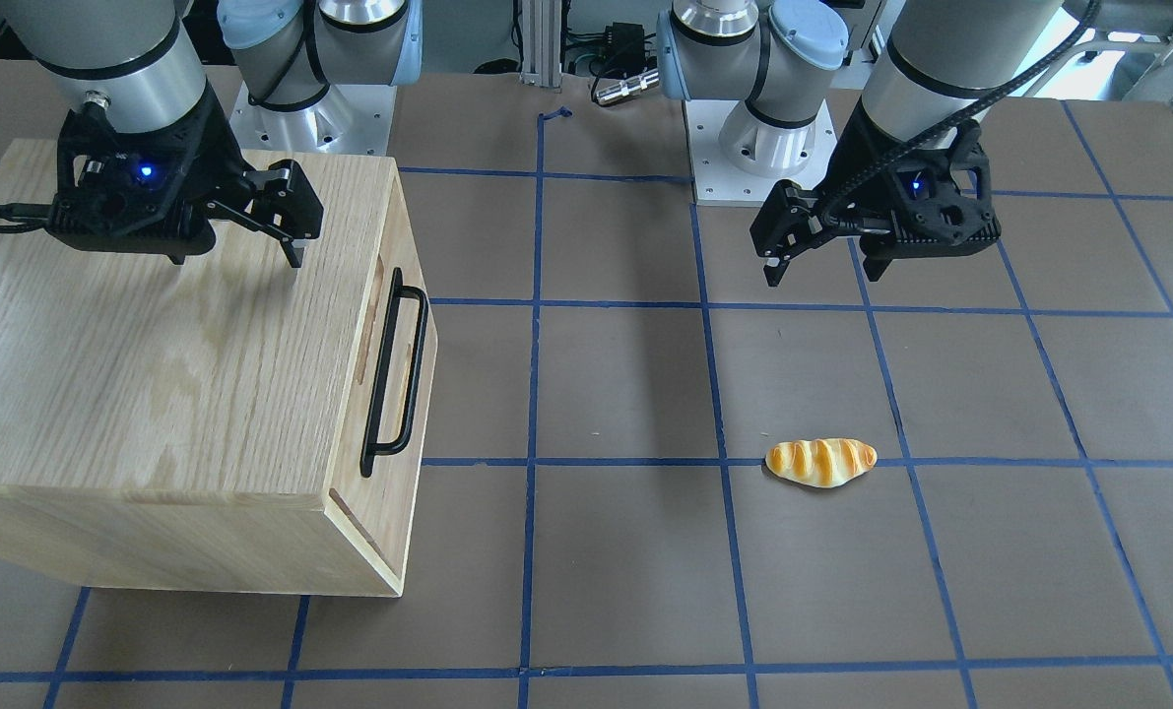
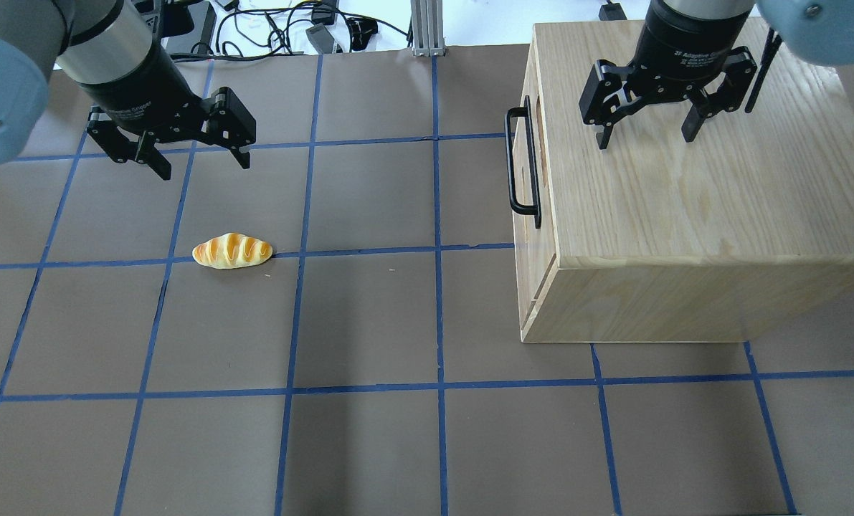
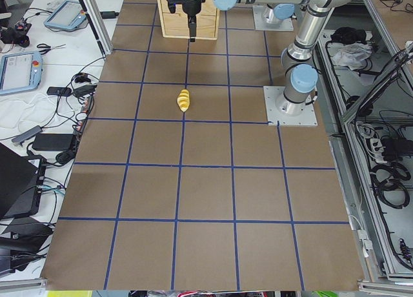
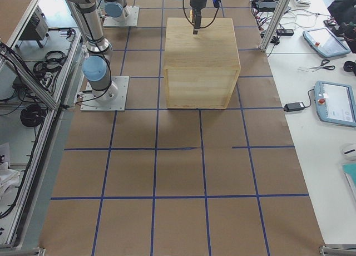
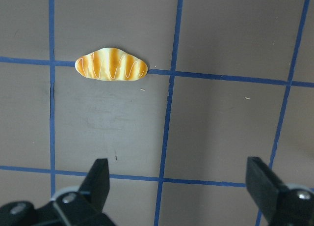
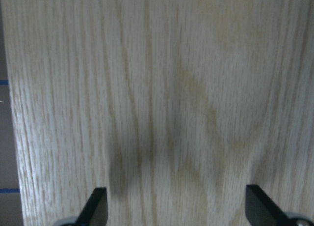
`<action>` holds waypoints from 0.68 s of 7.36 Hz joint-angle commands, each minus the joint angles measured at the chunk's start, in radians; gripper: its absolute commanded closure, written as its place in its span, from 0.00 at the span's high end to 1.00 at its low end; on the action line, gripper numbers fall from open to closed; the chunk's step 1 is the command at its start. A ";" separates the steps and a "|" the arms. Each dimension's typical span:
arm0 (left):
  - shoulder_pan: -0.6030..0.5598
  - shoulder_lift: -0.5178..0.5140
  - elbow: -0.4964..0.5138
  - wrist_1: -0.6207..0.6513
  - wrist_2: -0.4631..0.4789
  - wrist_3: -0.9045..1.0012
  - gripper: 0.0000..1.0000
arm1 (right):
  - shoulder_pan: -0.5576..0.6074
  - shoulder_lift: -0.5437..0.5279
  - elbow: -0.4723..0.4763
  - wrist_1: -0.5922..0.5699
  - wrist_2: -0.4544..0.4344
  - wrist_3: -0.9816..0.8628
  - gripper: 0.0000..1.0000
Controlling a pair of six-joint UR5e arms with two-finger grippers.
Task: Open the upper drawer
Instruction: 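Move the left gripper toward the black handle of the upper drawer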
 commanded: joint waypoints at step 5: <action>-0.166 -0.085 0.006 0.242 -0.232 -0.223 1.00 | 0.000 0.000 0.000 0.000 0.000 -0.001 1.00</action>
